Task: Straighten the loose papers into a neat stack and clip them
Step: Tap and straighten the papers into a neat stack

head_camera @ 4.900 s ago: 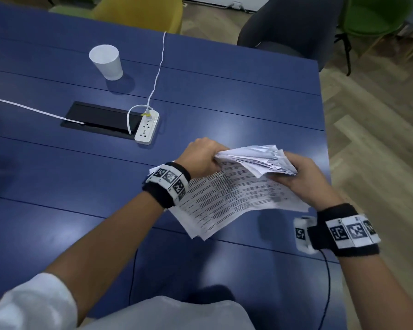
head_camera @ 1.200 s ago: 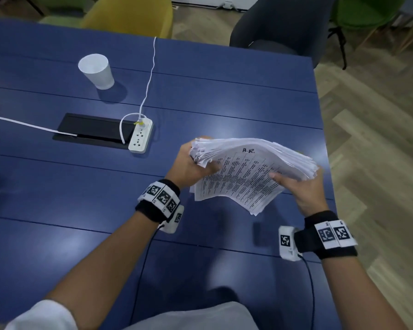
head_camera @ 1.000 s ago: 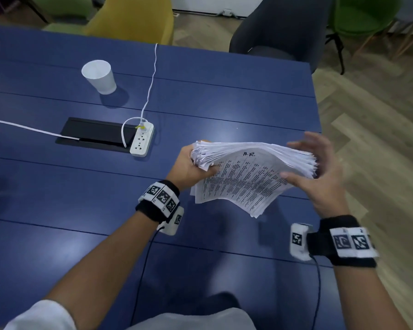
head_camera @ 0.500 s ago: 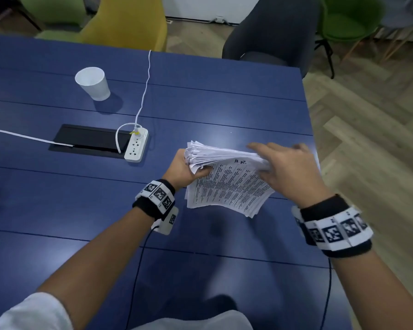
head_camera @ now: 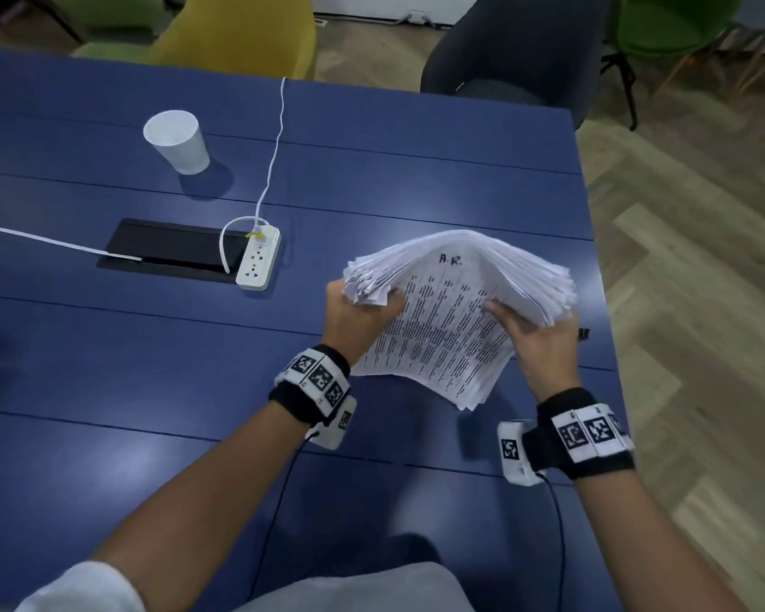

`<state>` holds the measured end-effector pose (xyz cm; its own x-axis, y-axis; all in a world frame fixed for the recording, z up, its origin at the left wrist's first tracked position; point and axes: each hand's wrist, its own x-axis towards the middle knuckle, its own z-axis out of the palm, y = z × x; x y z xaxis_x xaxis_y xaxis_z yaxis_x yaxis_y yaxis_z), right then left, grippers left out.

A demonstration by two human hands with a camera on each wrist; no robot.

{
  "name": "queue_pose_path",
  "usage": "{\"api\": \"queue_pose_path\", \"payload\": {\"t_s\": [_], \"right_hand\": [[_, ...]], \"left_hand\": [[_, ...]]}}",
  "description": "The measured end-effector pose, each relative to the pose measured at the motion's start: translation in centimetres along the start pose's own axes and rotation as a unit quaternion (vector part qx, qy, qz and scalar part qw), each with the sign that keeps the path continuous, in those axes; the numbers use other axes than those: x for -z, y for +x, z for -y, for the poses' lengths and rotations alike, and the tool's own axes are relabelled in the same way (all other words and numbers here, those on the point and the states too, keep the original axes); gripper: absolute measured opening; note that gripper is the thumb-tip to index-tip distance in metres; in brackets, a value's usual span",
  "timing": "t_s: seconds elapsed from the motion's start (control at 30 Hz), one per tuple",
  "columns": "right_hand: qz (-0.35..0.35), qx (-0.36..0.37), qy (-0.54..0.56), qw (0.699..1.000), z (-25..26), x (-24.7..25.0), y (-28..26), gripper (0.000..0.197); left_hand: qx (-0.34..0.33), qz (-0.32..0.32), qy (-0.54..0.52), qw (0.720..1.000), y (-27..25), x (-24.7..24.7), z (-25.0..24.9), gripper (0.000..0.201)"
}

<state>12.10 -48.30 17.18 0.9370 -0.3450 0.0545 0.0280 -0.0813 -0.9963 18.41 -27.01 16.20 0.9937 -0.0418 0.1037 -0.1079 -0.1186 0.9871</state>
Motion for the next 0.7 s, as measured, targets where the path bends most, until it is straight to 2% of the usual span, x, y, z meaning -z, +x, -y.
{"api": "queue_pose_path", "payload": {"t_s": [0.03, 0.1, 0.23, 0.3, 0.37, 0.4, 0.43, 0.5, 0.53, 0.6, 0.63, 0.7], "right_hand": [[-0.010, 0.023, 0.013, 1.000, 0.1, -0.1, -0.2, 0.036], [-0.026, 0.038, 0.034, 0.998, -0.4, 0.1, -0.9, 0.037], [-0.011, -0.022, -0.012, 1.000, -2.7, 0.4, -2.1, 0.040], [0.000, 0.004, -0.047, 0.999, -3.1, 0.9, -2.0, 0.039], [0.012, 0.000, -0.045, 0.999, -3.6, 1.5, -2.3, 0.039], [0.027, -0.014, -0.058, 0.998, -4.0, 1.9, -2.6, 0.045], [0.054, -0.047, -0.079, 0.994, -4.7, 2.2, -2.9, 0.061], [0.078, -0.159, -0.116, 0.977, -6.2, 2.4, -3.2, 0.094], [0.072, -0.162, -0.102, 0.979, -6.6, 2.4, -2.9, 0.094], [0.022, -0.107, -0.033, 0.993, -6.4, 2.6, -1.7, 0.065], [0.011, -0.108, -0.008, 0.994, -5.9, 2.7, -1.2, 0.053], [0.043, -0.140, 0.008, 0.989, -6.2, 3.2, 0.1, 0.047]], "left_hand": [[-0.019, -0.023, 0.019, 0.999, -0.2, 0.0, 0.2, 0.003], [-0.034, -0.049, 0.033, 0.998, -1.2, 0.0, 0.7, 0.011], [0.014, -0.011, 0.044, 0.999, -3.0, -0.4, 2.3, 0.030], [-0.002, 0.007, 0.073, 0.997, -3.1, -0.5, 2.3, 0.030], [-0.028, 0.025, 0.088, 0.995, -2.8, -0.1, 2.6, 0.028], [-0.048, 0.040, 0.116, 0.991, -2.8, 0.1, 2.7, 0.028], [-0.055, 0.064, 0.131, 0.988, -2.9, 0.2, 2.9, 0.029], [-0.014, 0.096, 0.101, 0.990, -3.3, 0.1, 2.5, 0.030], [0.015, 0.089, 0.066, 0.994, -3.2, -0.1, 2.1, 0.031], [0.088, 0.095, -0.010, 0.991, -2.0, -0.4, 1.8, 0.032], [0.114, 0.111, -0.020, 0.987, -1.2, -0.6, 2.1, 0.032], [0.170, 0.154, -0.031, 0.973, 0.4, -0.7, 3.6, 0.035]]}}
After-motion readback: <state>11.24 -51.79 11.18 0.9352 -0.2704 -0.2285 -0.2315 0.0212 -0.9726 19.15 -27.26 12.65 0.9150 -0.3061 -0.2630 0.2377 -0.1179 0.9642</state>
